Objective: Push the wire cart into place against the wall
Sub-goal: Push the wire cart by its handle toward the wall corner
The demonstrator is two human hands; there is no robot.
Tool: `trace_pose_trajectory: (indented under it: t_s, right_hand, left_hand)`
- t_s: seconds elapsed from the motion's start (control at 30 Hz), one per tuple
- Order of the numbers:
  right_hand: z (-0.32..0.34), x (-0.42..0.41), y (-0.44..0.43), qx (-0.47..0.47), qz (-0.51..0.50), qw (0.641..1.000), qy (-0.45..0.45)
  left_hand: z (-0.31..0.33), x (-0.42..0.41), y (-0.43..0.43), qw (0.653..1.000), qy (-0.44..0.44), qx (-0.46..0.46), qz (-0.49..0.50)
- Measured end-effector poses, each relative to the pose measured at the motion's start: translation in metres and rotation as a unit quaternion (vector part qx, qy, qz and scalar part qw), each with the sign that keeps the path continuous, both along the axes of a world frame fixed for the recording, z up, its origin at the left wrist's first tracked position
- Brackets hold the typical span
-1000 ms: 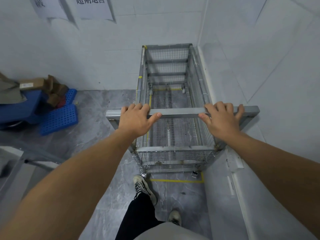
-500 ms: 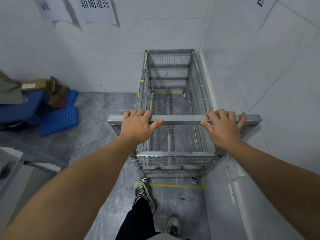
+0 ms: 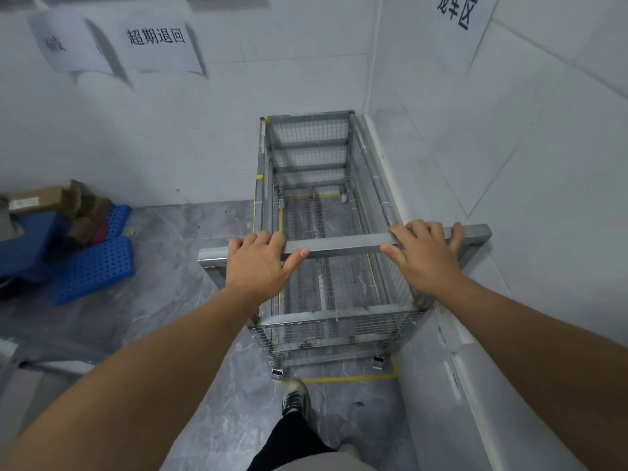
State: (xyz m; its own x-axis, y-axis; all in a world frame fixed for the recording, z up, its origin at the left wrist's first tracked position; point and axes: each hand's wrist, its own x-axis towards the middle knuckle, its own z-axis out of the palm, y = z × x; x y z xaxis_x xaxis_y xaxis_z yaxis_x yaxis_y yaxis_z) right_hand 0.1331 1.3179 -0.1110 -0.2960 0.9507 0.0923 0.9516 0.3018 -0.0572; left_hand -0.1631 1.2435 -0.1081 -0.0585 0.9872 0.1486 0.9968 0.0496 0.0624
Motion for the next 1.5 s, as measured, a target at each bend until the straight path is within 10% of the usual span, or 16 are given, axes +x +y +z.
trace_pose_trajectory:
  t_s: [0.9,1.5]
  right_hand:
    - [0.010,-0.007,-0.004,-0.054,-0.037,0.998,0.017]
    - [0.013,-0.055,-0.016,-0.028,-0.130,0.991,0.029]
  left_hand:
    - [0.023,-0.018,0.013,0.978,-0.065,-0.186,-0.070]
    - [0.011,-0.078,-0.005,0.990,-0.033,-0.094,-0.103]
